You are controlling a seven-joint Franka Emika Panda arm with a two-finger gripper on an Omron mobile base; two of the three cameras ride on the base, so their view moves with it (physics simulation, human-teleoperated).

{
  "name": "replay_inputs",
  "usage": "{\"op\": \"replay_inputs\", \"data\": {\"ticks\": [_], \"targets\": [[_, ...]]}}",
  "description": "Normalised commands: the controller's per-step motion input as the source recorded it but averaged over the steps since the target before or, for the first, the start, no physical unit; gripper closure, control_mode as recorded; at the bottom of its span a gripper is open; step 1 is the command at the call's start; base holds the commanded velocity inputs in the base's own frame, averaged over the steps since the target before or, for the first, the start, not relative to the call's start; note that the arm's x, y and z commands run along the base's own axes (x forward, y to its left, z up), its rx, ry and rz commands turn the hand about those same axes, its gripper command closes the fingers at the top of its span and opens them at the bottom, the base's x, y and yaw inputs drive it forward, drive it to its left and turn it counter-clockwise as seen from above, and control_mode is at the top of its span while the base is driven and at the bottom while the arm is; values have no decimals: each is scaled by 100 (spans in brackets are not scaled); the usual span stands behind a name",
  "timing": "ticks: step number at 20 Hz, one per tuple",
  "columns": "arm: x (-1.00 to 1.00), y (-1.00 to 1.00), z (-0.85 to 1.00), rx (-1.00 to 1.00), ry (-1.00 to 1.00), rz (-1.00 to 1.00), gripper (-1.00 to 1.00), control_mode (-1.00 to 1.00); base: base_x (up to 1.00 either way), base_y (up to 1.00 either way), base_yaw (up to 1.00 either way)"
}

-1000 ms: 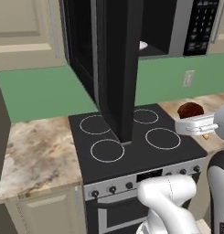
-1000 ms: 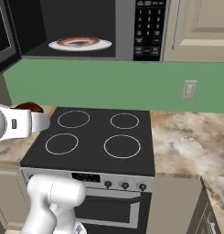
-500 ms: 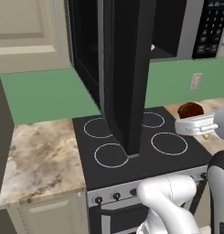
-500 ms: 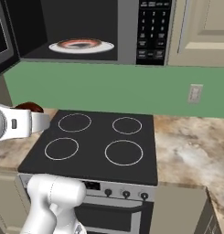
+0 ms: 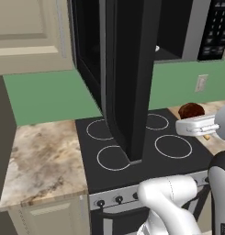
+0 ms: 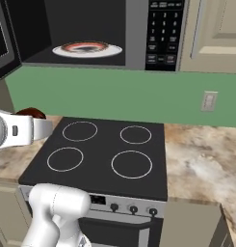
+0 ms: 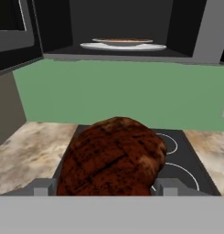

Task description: Transport the steak from the fridge to the microwave and turn on the microwave.

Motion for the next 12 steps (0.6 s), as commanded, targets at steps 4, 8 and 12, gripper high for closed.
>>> {"op": "replay_inputs", "data": {"ticks": [4,8,12], "targets": [[0,0,0,0,0,0,100,100,32,0,5],[0,0,0,0,0,0,100,100,33,0,2],[0,0,0,0,0,0,100,100,25,0,0]]}}
